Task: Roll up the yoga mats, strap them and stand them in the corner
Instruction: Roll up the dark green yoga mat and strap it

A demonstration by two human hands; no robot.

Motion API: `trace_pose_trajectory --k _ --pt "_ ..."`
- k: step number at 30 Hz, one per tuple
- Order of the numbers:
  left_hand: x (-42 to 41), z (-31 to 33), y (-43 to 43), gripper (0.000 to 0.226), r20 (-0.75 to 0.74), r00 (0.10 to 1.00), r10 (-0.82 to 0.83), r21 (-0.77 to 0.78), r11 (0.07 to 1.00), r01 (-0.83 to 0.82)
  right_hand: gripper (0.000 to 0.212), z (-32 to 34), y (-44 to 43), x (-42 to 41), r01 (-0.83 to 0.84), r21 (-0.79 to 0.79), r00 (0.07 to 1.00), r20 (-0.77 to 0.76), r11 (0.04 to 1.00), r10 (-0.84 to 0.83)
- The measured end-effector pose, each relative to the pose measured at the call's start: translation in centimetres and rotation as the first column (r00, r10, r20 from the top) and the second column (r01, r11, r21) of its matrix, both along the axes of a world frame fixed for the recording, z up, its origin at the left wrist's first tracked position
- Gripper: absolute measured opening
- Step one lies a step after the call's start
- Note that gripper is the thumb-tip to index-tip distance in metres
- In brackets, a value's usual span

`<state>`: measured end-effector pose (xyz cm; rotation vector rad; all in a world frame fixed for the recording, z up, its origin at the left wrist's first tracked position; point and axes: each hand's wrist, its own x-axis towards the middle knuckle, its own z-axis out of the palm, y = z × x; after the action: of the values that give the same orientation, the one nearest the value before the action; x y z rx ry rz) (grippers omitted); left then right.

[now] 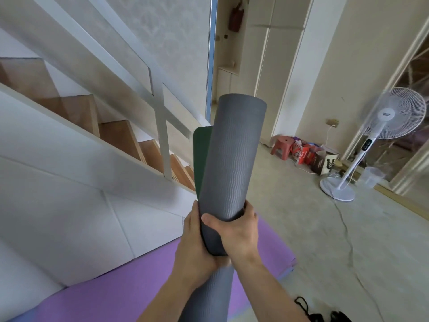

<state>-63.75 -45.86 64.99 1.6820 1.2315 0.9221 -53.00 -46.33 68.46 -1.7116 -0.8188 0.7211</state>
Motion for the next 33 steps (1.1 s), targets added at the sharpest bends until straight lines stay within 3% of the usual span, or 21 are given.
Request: trace_pose_trajectory --k 2,6,10,12,14,17,20,21,23,25,28,31,33 --pt "-0.4 -0.2 0.4 0.124 0.062 0.998 0.019 0.001 1.0 -0.019 0.103 -0.1 0.1 0.7 -0.04 0.007 0.998 -0.051 0.999 0.04" --pt "-0.6 -0.3 1.4 0.118 0.206 0.978 -0.043 -0.057 0.997 0.056 0.085 0.1 0.8 3.8 -0.229 0.14 0.954 -0.165 0.963 0.25" --pt "-0.6 0.7 2.6 0.114 0.263 0.947 -0.184 -0.094 0.972 0.214 0.081 0.6 2.0 7.1 -0.433 0.32 0.775 -0.344 0.842 0.53" --pt "-0.4 1.2 3.4 0.112 0.257 0.931 -0.259 -0.106 0.95 0.293 0.067 0.8 2.3 7.8 -0.447 0.357 0.734 -0.378 0.82 0.565" --pt "-0.3 1.6 4.6 0.104 0.26 0.906 -0.335 -0.158 0.91 0.382 0.057 0.5 2.5 7.6 -0.385 0.365 0.756 -0.402 0.848 0.517" --pt "0.3 2.1 6.1 0.1 0.149 0.905 -0.399 -0.181 0.889 0.421 0.075 -0.3 3.1 6.6 -0.146 0.268 0.88 -0.406 0.952 0.249" --pt "1.2 1.4 5.2 0.131 -0.164 0.946 -0.28 0.001 0.959 0.284 0.096 -0.8 3.4 4.3 0.056 0.095 0.996 -0.069 0.994 -0.05" --pt "1.6 0.8 4.2 0.137 -0.19 0.955 -0.229 0.02 0.971 0.237 0.096 -0.7 3.4 3.2 0.071 0.075 0.997 0.023 0.995 -0.073" --pt "2.3 -0.2 2.7 0.138 -0.148 0.987 -0.062 0.051 0.996 0.07 0.095 -0.2 3.3 1.1 0.054 0.087 0.996 0.065 0.995 -0.06" --pt "2.2 -0.1 2.5 0.139 0.004 0.999 0.04 0.01 0.999 -0.04 0.095 0.0 3.2 0.5 0.007 0.129 1.0 0.015 0.992 -0.009" --pt "0.2 0.3 3.2 0.133 0.152 0.988 0.03 -0.023 0.999 -0.027 0.095 0.5 3.3 2.8 -0.172 0.253 0.962 -0.166 0.952 0.218" --pt "-1.8 0.7 3.8 0.14 0.142 0.973 -0.184 -0.052 0.98 0.193 0.1 0.9 3.9 6.2 -0.419 0.366 0.823 -0.233 0.831 0.518" --pt "-2.0 0.8 4.8 0.14 0.146 0.938 -0.315 -0.069 0.942 0.327 0.103 1.0 4.2 7.5 -0.489 0.406 0.725 -0.302 0.772 0.618"
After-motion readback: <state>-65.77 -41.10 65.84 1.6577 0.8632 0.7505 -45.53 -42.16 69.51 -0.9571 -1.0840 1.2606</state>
